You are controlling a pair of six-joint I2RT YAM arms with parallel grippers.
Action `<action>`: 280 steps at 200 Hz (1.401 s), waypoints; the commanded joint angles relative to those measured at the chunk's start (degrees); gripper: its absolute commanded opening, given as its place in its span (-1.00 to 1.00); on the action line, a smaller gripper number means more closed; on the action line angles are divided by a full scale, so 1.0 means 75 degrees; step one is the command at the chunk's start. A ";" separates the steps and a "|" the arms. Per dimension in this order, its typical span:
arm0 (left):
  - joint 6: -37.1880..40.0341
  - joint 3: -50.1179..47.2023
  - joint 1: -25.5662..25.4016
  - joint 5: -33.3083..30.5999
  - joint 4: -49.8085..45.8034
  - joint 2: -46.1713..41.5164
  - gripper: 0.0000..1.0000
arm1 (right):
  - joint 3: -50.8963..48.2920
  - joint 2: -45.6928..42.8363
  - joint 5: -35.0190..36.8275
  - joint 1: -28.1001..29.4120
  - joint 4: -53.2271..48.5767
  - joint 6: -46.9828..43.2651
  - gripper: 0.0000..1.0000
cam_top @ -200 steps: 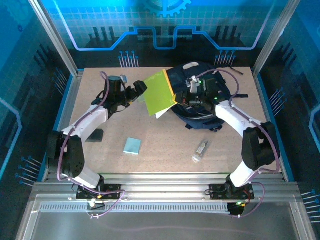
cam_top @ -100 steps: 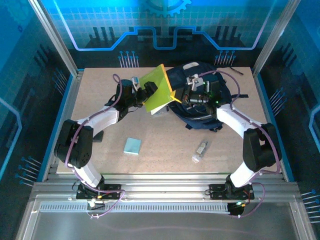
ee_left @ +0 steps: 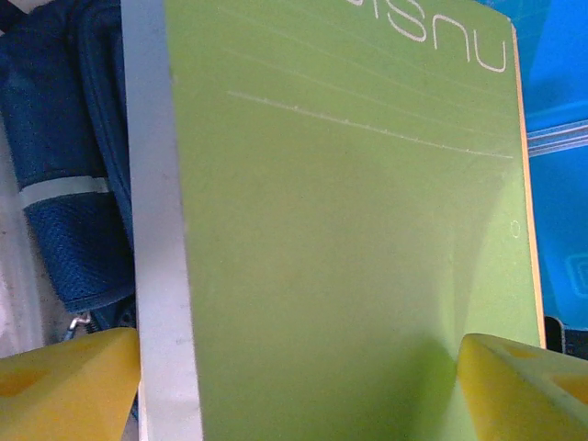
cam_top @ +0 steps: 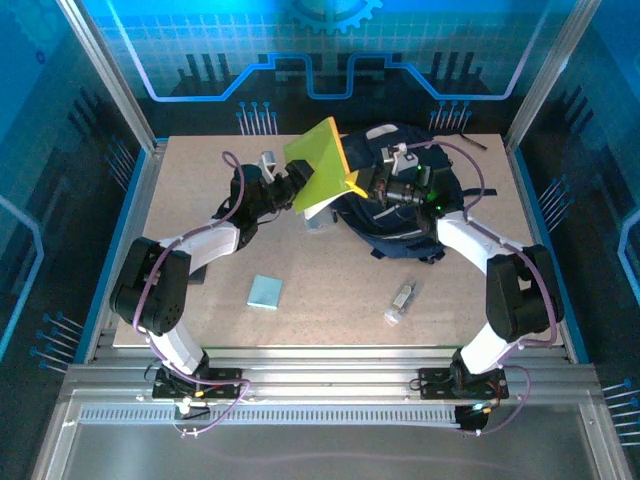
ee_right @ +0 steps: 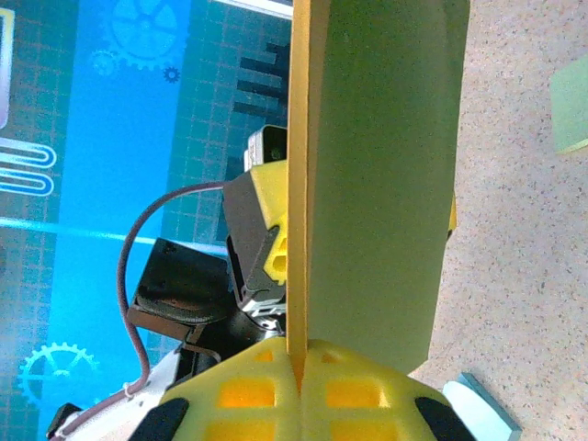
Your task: Pack books, pencil case, and school supplies into a backpack
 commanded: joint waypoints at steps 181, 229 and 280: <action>0.0095 -0.0241 -0.0117 0.0492 0.0016 -0.0614 0.59 | 0.0321 -0.0073 -0.0109 -0.0503 -0.0459 -0.0457 -1.00; 0.0175 -0.0152 0.0058 0.0383 -0.0046 -0.0343 0.76 | 0.0878 -0.0422 0.0010 -0.0489 -0.1036 -0.0583 -1.00; -0.0639 0.0050 0.0048 0.0582 0.1334 0.0402 0.89 | 0.0858 -0.0142 -0.0067 -0.0199 0.0109 0.0389 -1.00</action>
